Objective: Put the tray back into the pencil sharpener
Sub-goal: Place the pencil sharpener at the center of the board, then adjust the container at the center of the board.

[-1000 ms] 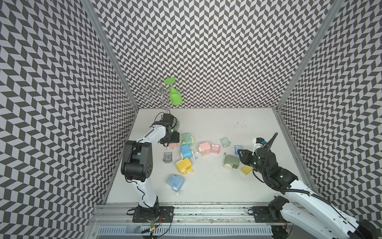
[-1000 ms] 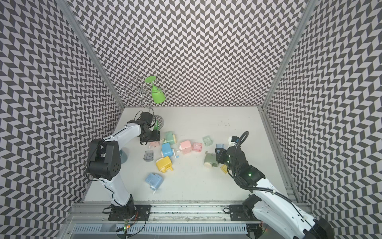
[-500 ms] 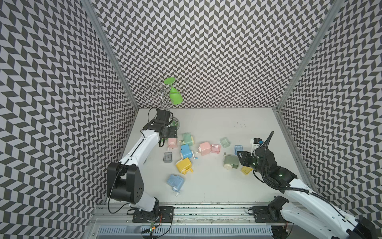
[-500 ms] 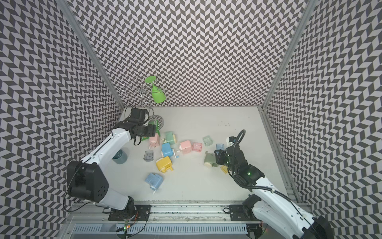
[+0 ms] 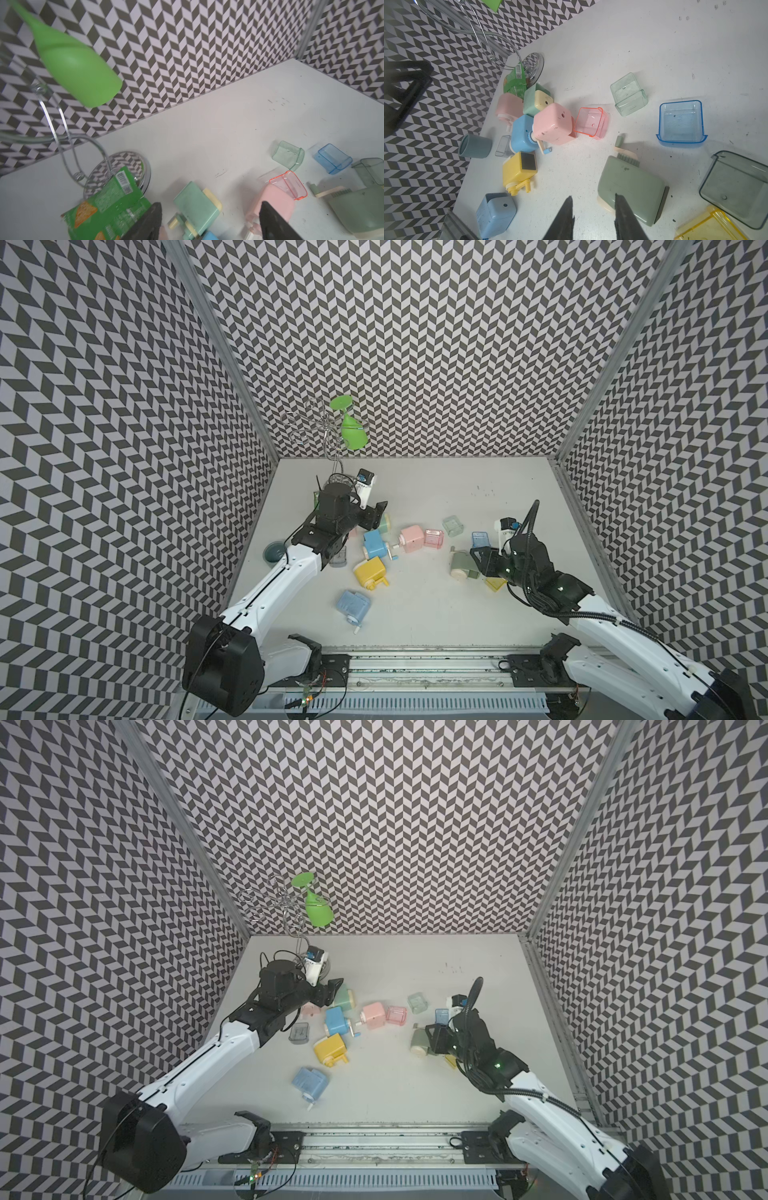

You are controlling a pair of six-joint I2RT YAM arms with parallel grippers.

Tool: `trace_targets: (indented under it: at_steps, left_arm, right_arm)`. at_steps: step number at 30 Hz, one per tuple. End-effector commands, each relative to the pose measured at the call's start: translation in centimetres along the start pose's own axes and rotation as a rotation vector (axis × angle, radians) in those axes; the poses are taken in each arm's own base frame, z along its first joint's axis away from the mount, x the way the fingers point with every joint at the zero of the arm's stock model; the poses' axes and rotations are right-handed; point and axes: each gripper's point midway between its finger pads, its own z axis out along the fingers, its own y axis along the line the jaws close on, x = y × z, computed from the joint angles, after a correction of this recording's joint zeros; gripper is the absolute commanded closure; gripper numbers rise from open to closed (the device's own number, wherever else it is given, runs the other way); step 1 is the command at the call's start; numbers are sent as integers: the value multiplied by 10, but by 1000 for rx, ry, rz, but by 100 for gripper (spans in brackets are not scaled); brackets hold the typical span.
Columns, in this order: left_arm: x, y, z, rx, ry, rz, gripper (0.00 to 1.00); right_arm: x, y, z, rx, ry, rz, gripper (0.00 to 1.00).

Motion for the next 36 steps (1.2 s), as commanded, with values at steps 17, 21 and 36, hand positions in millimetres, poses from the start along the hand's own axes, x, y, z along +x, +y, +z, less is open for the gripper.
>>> trace_targets:
  at_steps: [17, 21, 36]
  left_arm:
    - [-27, -67, 17, 267, -184, 346, 27]
    - [-22, -69, 12, 270, -206, 347, 27]
    - [-15, -59, 11, 209, -175, 383, 27]
  right_arm:
    - [5, 1, 13, -30, 15, -73, 66]
    - [-15, 12, 23, -18, 0, -92, 66]
    - [-29, 21, 120, 91, 138, 68, 66]
